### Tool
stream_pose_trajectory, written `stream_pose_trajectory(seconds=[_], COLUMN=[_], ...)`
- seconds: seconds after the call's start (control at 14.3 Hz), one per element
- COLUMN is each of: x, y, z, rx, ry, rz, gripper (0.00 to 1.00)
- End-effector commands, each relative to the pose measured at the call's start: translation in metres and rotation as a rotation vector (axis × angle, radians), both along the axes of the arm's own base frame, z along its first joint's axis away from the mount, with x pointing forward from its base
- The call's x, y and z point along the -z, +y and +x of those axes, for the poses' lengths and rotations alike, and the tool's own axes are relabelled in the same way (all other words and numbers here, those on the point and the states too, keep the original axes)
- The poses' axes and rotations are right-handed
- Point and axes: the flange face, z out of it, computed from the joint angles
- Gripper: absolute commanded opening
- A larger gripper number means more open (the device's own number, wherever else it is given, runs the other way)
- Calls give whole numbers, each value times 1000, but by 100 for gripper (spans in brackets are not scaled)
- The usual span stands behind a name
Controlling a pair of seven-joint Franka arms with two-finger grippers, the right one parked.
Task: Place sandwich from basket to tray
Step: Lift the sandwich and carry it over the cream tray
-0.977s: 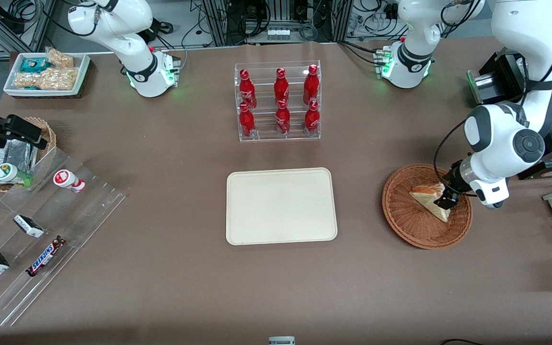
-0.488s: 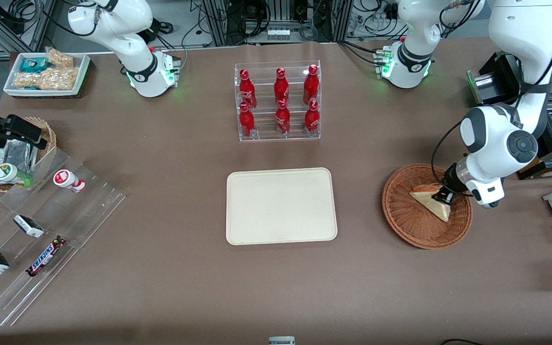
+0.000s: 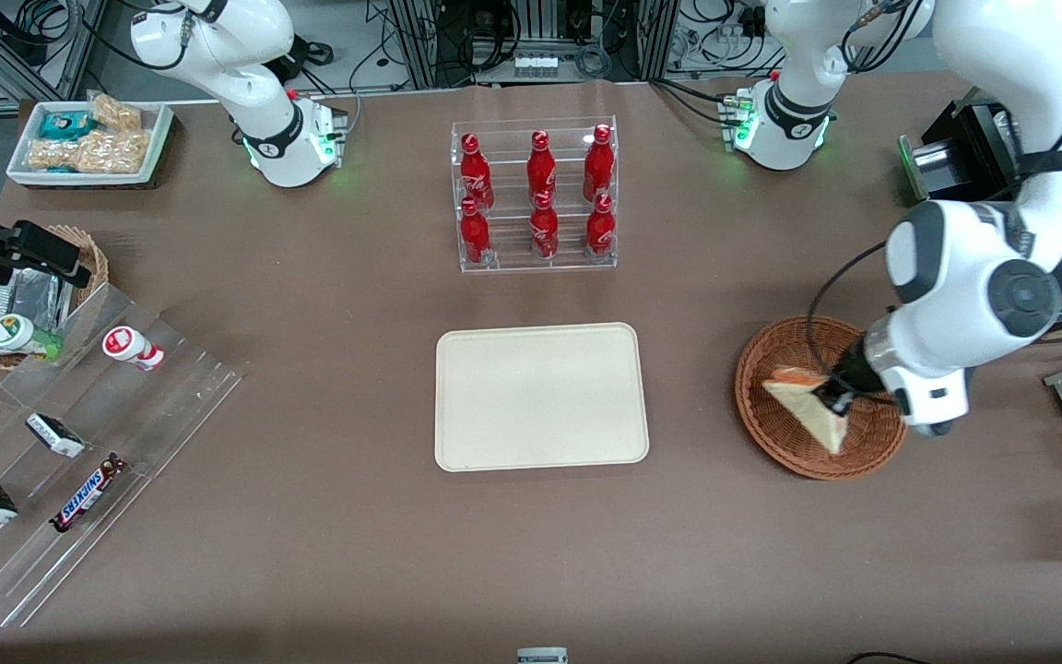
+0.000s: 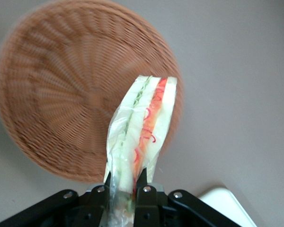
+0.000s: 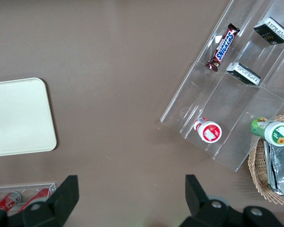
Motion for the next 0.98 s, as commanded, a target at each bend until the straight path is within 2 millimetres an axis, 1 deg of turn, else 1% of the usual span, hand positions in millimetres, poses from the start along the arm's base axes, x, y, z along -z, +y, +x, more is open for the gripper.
stream_pose_trajectory(seconds=[0.0, 0.07, 0.28, 0.49, 0.63, 0.84, 0.91], x=[14, 18, 42, 55, 69, 89, 97], y=[-81, -115, -207, -281, -320, -360, -368], z=[11, 8, -9, -22, -40, -57, -62], rx=[102, 153, 290, 387, 455, 537, 559], ry=[8, 4, 3, -19, -42, -145, -158], rz=[-7, -8, -7, -22, -25, -20, -24], gripper=[5, 5, 6, 7, 7, 8, 8])
